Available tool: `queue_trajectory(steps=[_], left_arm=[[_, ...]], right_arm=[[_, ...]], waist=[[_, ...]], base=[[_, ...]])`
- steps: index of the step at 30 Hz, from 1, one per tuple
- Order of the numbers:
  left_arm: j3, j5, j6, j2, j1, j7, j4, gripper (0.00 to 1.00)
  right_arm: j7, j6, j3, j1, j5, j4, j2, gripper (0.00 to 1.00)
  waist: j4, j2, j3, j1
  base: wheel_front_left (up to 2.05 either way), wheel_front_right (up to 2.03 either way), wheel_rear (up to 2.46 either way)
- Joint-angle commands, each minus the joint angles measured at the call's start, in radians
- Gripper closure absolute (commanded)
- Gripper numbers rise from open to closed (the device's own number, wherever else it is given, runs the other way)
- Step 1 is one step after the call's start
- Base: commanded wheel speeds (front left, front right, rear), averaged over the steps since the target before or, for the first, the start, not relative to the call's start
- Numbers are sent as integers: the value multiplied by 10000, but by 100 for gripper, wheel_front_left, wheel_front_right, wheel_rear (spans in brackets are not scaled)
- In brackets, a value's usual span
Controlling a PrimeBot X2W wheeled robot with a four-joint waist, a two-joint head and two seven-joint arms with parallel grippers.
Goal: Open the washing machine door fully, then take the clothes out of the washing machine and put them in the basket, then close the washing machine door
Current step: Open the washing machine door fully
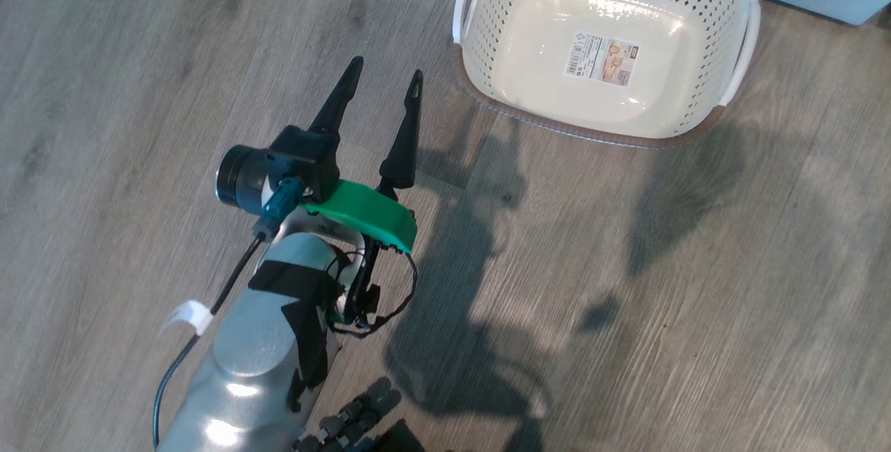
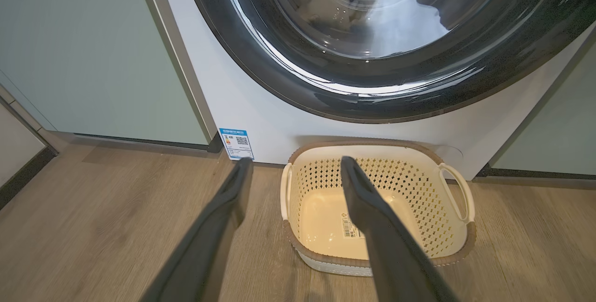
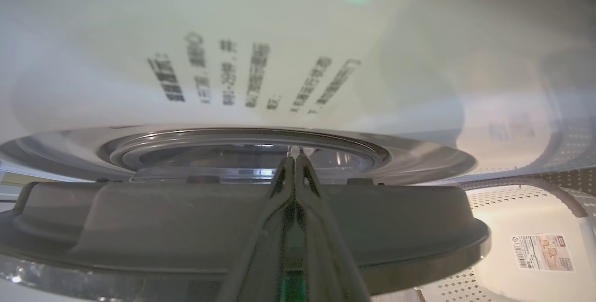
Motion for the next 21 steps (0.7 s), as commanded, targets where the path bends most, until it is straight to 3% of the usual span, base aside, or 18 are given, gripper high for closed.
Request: queue_trajectory(steps=[1,21], left_arm=[[381,-35,69,260,-161,-61,-253,0],[594,203,-112,260,122,-61,-62,0]], right_arm=[[147,37,139,-65,-34,-295,224,100],[607,37,644,1149,-197,-219,493,100]], waist=[[-8,-1,-17,0],[-124,-1,-817,0]], base=[[0,0,0],[0,0,0]])
